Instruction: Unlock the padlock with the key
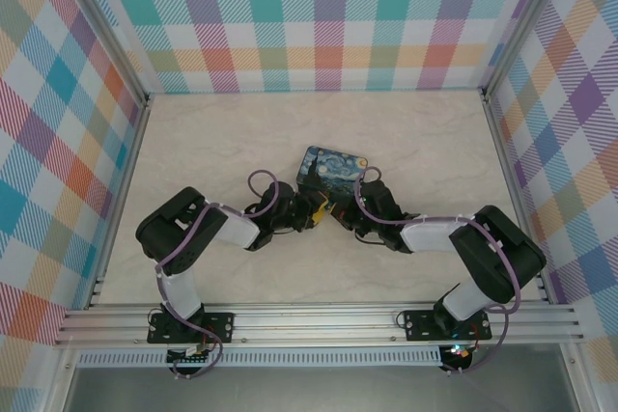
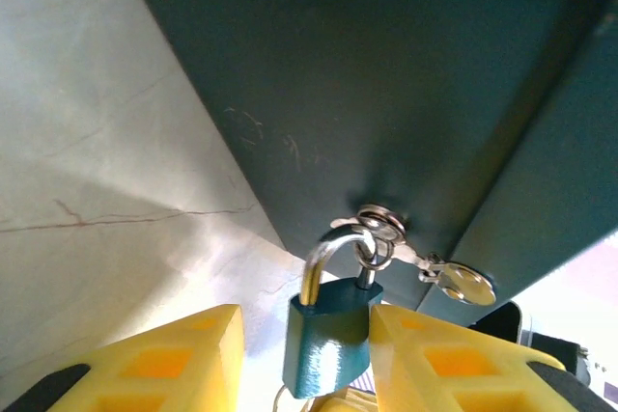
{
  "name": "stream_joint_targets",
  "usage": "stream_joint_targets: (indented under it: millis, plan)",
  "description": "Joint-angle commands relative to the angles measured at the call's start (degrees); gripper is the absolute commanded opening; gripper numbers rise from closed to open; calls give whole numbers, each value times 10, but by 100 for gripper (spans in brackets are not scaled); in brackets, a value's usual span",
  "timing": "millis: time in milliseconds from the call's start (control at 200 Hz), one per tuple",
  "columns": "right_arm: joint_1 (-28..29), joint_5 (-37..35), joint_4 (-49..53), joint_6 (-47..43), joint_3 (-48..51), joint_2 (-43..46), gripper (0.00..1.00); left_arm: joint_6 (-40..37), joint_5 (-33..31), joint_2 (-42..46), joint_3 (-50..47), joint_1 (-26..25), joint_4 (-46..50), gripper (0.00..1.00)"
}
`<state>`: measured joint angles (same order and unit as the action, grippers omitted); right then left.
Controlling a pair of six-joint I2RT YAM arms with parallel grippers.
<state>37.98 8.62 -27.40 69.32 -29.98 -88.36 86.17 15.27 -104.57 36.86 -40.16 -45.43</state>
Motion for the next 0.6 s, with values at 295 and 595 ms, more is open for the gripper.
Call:
stream_joint_targets:
  millis: [295, 595]
  plan:
    - [6, 6, -16, 14, -13, -12, 0, 13, -10, -12, 20, -14, -42, 32]
    - [6, -1, -13, 24, -7, -1, 0, -11, -25, 1, 16, -13, -14, 30]
